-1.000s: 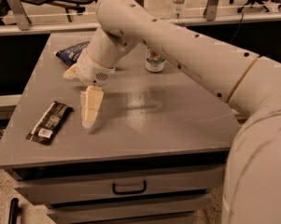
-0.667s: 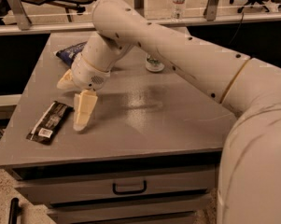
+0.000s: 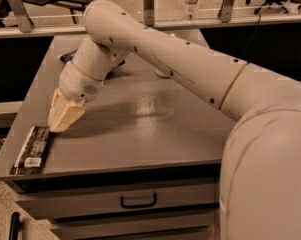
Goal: Pick rxbar chocolate
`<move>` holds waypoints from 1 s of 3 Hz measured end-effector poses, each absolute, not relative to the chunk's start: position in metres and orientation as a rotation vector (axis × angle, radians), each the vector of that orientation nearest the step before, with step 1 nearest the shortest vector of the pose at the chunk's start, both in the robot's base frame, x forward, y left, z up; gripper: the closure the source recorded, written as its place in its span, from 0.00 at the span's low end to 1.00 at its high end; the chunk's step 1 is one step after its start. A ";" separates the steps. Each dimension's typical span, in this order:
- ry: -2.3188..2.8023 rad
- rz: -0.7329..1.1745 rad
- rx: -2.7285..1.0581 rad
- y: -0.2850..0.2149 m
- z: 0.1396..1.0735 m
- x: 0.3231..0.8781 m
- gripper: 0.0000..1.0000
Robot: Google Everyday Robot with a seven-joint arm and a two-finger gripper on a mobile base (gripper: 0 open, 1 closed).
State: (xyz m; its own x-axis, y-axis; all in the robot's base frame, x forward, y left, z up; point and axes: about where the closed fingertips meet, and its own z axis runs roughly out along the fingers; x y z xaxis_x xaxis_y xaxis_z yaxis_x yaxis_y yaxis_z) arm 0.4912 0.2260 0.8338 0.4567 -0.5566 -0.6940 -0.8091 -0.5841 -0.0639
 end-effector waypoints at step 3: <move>1.215 0.898 -2.300 0.227 0.831 0.513 1.00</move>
Offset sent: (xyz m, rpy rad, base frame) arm 0.0250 -0.0015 -0.0120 -0.0406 0.0375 -0.0562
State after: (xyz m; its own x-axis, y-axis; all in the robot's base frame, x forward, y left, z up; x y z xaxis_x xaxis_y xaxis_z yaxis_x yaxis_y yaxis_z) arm 0.5134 0.2270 0.8313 0.4201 -0.5863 -0.6927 -0.8341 -0.5501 -0.0403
